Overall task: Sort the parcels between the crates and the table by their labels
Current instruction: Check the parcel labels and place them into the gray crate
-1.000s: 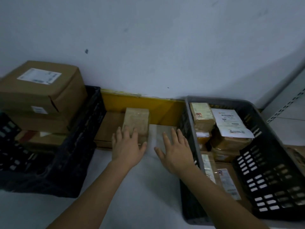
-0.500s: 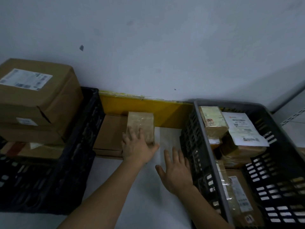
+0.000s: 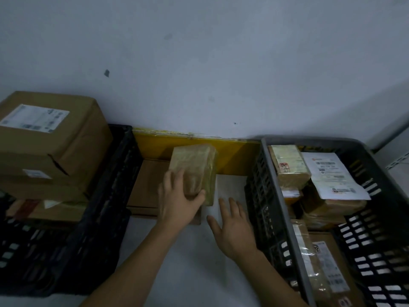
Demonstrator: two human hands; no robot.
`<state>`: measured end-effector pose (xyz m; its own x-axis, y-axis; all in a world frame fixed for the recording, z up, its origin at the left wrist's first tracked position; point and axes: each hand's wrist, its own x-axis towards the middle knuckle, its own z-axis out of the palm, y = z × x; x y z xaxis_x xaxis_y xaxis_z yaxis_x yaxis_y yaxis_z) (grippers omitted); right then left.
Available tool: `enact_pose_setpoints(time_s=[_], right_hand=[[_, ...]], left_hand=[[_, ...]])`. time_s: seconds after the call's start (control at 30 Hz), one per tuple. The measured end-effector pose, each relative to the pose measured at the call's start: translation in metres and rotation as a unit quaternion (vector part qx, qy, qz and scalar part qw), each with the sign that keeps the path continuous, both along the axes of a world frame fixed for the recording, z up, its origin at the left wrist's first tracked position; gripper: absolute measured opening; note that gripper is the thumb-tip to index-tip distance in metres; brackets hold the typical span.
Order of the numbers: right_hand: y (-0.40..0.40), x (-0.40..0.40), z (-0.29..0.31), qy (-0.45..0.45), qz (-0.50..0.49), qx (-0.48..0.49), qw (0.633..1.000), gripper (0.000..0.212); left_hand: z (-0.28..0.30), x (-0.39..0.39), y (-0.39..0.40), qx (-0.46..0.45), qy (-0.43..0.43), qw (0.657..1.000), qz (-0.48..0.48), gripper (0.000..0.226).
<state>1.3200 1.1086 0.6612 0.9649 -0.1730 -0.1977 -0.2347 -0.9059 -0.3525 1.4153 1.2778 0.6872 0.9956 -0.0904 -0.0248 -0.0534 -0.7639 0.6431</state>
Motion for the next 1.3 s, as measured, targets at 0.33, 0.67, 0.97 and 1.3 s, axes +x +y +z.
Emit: enact_pose_setpoints(time_s=[0.33,0.67,0.97,1.3], right_hand=[[0.047,-0.02,0.066,-0.084,-0.089,0.589,0.799,0.048],[0.048,-0.031,0.064,-0.208,-0.103,0.522,0.821,0.07],[0.054,-0.051,0.074,-0.319,-0.08,0.244,0.912,0.095],[0.033,-0.069,0.099,-0.406,-0.068,0.207,0.888,0.055]], left_hand=[[0.035,-0.069,0.043,-0.388,0.057,0.92,0.012,0.06],[0.066,-0.091,0.046,-0.386,0.065,0.92,0.001,0.04],[0.096,-0.09,0.022,-0.325,0.015,0.946,0.0,0.082],[0.118,-0.086,0.028,-0.398,0.041,0.917,-0.013,0.038]])
